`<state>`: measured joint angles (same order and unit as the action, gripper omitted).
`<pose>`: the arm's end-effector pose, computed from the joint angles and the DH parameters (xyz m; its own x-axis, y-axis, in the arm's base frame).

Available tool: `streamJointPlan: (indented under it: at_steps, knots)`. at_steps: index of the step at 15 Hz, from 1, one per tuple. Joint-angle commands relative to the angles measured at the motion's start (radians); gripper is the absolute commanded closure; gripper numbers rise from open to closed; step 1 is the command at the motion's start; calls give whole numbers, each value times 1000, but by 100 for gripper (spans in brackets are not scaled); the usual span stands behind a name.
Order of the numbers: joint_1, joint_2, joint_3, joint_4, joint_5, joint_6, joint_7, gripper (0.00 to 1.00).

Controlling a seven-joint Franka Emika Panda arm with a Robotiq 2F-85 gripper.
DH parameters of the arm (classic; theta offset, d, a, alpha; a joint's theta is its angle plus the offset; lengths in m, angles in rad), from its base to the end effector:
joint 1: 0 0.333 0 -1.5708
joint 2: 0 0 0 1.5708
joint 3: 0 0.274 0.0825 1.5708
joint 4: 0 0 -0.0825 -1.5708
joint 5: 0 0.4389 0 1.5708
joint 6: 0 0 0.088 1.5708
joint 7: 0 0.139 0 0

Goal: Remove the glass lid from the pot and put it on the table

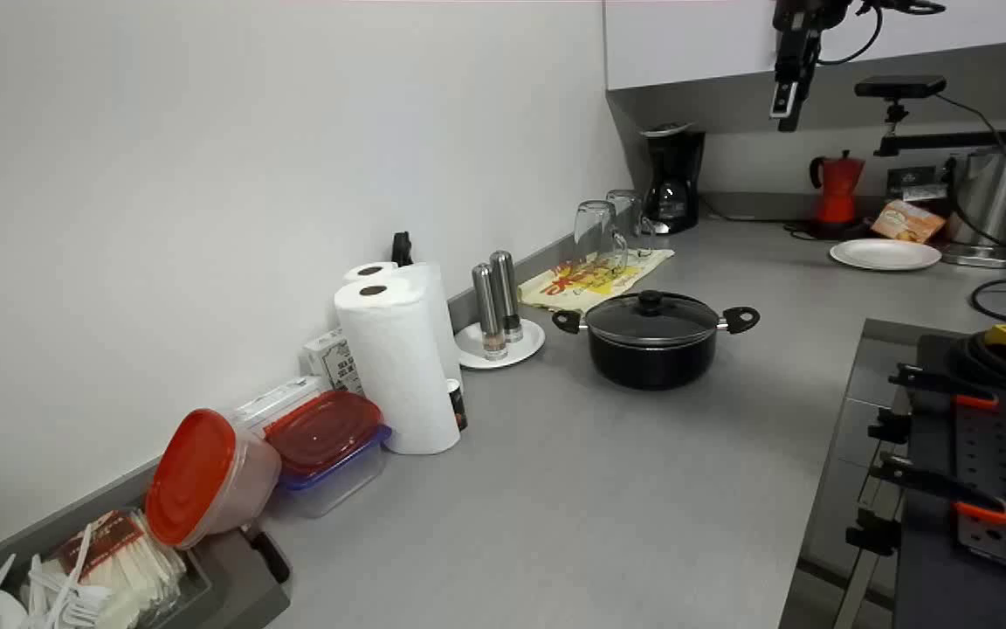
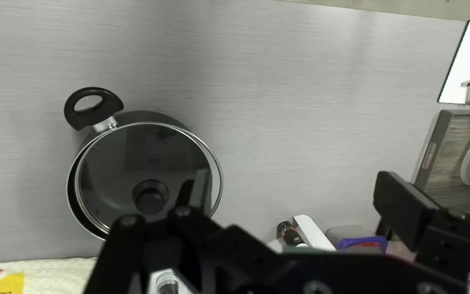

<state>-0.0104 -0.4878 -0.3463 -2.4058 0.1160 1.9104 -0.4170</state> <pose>0.4508 -0.1464 0.3923 0.9962 0.0506 0.0703 0.0672 -0.9638 -0.2581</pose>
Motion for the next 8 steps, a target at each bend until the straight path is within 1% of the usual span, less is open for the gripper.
streamJointPlan:
  at_steps: [1,7,8]
  knots:
    - [-33,6,28,2,15,-4,-13,0]
    - [-33,6,28,2,15,-4,-13,0]
    - [-35,21,26,28,6,-2,-13,0]
